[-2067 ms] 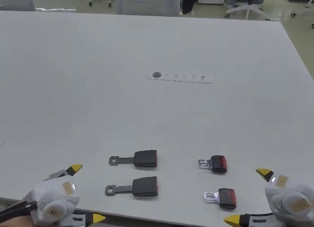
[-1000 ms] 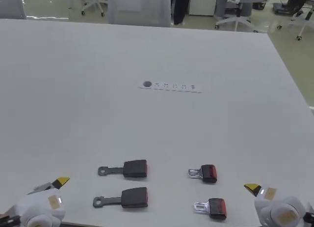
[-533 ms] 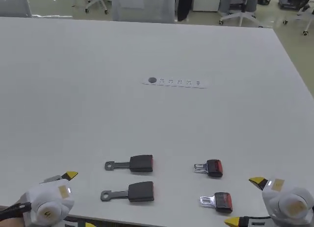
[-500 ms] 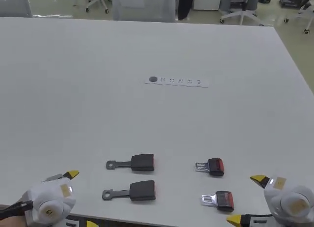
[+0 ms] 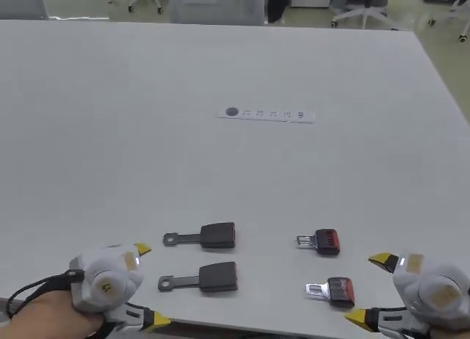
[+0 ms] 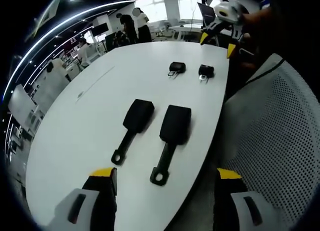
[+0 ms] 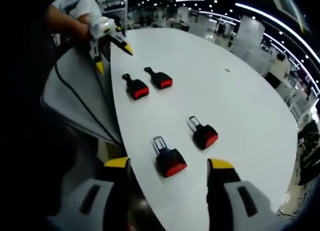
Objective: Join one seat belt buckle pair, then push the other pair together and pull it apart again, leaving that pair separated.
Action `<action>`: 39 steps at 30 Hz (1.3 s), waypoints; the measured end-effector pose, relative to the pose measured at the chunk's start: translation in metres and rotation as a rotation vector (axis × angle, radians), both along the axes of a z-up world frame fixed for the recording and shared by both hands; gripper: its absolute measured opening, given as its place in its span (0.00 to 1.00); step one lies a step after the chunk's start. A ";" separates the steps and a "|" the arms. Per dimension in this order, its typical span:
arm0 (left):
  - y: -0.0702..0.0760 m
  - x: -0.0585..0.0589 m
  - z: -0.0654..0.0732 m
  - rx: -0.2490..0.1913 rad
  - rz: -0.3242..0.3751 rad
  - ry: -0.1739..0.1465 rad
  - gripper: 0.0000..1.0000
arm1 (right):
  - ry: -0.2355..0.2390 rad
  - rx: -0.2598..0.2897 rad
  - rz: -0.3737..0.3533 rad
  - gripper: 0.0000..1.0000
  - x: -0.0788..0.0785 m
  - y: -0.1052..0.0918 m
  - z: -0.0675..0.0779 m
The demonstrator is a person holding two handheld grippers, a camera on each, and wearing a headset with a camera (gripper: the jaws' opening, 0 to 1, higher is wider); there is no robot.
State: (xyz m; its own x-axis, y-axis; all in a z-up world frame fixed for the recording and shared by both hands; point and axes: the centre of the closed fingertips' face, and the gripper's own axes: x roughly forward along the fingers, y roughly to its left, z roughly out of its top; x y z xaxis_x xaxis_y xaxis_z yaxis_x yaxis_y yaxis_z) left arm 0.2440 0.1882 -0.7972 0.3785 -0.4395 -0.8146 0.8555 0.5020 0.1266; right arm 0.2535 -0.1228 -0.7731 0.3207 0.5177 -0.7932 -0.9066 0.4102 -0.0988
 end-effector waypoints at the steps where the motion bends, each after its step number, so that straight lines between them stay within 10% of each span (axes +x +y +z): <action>1: -0.003 0.002 0.000 -0.004 -0.004 0.001 0.80 | -0.006 -0.005 0.021 0.60 0.000 0.002 -0.001; 39: -0.079 0.025 -0.038 0.015 -0.224 0.129 0.43 | 0.120 -0.181 0.266 0.38 0.013 0.001 -0.067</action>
State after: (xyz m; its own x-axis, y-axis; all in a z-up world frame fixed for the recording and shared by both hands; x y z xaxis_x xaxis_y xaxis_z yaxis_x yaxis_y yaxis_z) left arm 0.2692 0.1089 -0.8357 0.1656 -0.4886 -0.8567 0.9548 0.2969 0.0152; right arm 0.2664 -0.1219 -0.8398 0.0921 0.4176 -0.9039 -0.9890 0.1438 -0.0344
